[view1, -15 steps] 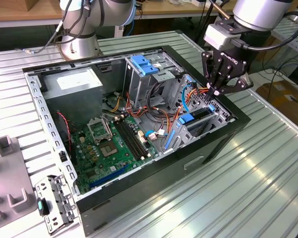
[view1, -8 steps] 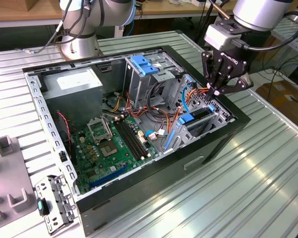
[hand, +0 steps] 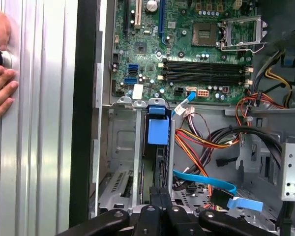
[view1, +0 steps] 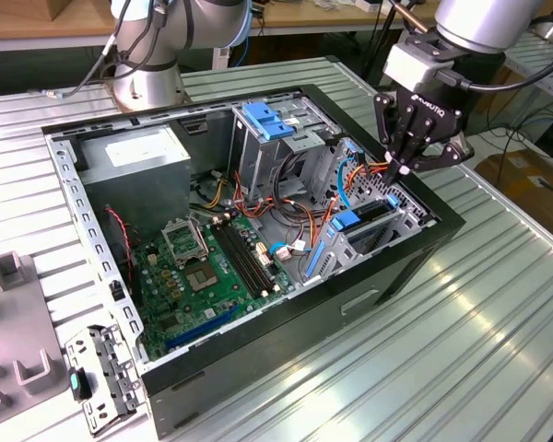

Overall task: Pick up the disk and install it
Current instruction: 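Insert the first disk wire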

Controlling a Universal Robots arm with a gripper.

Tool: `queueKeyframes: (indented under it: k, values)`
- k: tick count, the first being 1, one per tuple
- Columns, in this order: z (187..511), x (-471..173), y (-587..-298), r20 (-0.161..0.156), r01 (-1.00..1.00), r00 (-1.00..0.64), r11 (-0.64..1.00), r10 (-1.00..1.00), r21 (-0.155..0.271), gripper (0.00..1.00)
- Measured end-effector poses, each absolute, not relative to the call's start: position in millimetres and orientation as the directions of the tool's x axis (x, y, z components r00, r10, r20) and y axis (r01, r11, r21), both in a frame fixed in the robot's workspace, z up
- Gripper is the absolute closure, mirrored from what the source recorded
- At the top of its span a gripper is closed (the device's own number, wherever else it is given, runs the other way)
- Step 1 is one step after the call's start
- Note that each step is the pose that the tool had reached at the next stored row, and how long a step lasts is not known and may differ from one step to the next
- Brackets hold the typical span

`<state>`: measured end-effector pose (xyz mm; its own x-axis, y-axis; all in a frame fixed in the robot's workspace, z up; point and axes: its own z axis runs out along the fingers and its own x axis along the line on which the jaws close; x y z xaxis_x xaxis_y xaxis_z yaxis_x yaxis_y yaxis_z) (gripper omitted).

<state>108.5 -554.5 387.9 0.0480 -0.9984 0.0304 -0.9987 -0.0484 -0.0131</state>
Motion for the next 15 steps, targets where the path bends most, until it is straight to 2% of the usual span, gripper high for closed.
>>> queueKeyframes:
  k: [15]
  values:
    - [387.6,128.3,-544.9,0.03,-0.995,0.097,-0.097,-0.995,-0.013,0.89]
